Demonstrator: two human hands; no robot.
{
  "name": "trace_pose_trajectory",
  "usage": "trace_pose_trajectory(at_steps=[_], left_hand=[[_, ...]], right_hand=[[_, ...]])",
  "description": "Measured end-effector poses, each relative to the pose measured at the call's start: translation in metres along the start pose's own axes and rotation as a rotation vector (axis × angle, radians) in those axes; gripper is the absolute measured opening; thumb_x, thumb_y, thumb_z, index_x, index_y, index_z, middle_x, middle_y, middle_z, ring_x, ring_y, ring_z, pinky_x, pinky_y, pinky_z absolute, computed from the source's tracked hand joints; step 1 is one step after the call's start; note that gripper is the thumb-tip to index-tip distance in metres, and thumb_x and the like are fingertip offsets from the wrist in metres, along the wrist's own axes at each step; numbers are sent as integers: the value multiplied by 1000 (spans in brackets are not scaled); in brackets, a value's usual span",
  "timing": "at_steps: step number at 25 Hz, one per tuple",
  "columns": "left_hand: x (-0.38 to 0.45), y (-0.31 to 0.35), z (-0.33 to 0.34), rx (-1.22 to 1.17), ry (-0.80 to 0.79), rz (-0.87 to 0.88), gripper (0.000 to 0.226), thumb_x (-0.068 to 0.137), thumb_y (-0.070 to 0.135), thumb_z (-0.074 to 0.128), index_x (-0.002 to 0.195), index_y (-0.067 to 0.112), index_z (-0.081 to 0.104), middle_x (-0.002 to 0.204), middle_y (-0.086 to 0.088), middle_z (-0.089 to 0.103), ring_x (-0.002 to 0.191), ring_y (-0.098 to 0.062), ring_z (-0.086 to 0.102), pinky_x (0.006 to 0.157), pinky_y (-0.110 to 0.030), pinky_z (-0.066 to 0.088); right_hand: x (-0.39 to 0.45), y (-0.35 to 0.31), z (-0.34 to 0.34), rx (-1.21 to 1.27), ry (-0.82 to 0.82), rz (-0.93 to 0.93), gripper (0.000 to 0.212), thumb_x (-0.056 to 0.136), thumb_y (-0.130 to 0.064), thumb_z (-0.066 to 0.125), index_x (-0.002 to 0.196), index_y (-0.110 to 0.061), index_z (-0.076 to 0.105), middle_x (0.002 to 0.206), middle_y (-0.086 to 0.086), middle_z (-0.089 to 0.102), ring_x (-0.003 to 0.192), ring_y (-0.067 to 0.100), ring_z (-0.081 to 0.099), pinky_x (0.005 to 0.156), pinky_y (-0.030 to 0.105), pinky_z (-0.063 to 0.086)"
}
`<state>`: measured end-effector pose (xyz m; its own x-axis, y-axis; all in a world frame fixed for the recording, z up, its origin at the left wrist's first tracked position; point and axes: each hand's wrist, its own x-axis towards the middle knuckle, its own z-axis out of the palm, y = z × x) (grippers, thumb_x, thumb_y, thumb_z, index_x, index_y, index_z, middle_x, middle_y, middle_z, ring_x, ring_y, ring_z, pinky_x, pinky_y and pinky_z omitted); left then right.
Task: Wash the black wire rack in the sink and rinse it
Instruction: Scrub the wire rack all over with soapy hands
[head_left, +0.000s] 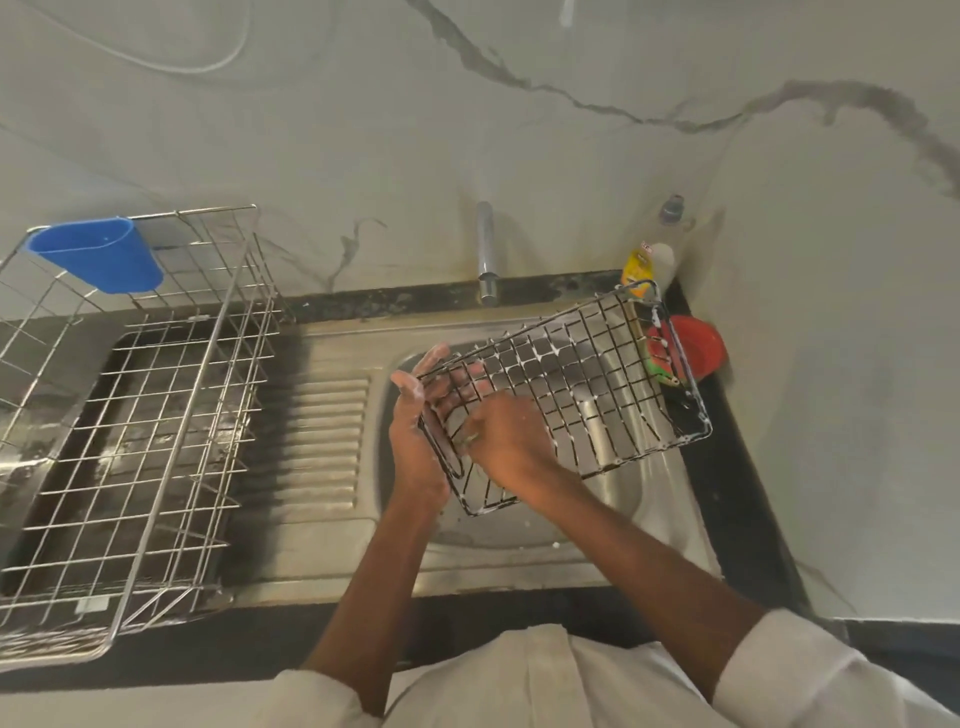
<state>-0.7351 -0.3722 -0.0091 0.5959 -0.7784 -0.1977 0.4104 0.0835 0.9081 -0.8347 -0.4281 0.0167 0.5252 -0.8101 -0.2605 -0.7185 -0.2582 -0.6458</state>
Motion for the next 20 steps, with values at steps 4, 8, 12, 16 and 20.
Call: trace_pose_trajectory(at_steps=[4, 8, 12, 16, 20], left_hand=[[1, 0, -1, -50, 20, -2, 62, 115, 45, 25, 145, 1, 58, 121, -25, 75, 113, -36, 72, 99, -43, 58], [1, 1, 0, -67, 72, -34, 66, 113, 50, 30, 146, 1, 58, 123, -24, 74, 109, -33, 72, 93, -38, 59], [-3, 3, -2, -72, 106, -56, 91, 91, 72, 46, 147, 1, 58, 128, -22, 74, 112, -33, 72, 93, -41, 59], [-6, 2, 1, -92, 136, -58, 96, 90, 72, 42, 143, -6, 58, 129, -25, 73, 117, -38, 71, 107, -47, 54], [-5, 8, 7, -133, 128, -64, 94, 89, 71, 44, 138, -7, 61, 125, -25, 74, 110, -34, 73, 103, -44, 56]], right_hand=[[-2, 3, 1, -169, -69, -5, 7, 86, -12, 79, 92, -15, 78, 94, 2, 78, 88, 22, 75, 77, 38, 63], [-3, -2, 4, -222, -89, 32, 8, 84, -7, 77, 90, -12, 77, 90, 6, 76, 88, 26, 74, 79, 39, 63], [-6, 4, -10, 177, -268, 115, 8, 81, -8, 83, 88, -10, 80, 87, 1, 78, 82, 14, 75, 78, 35, 63], [-4, -8, -5, -26, 84, 27, 10, 87, -16, 82, 97, -18, 78, 95, 1, 78, 88, 17, 74, 78, 37, 63], [-12, -9, -4, -183, -2, 2, 16, 88, -12, 78, 103, -16, 76, 103, 4, 75, 98, 24, 71, 81, 33, 58]])
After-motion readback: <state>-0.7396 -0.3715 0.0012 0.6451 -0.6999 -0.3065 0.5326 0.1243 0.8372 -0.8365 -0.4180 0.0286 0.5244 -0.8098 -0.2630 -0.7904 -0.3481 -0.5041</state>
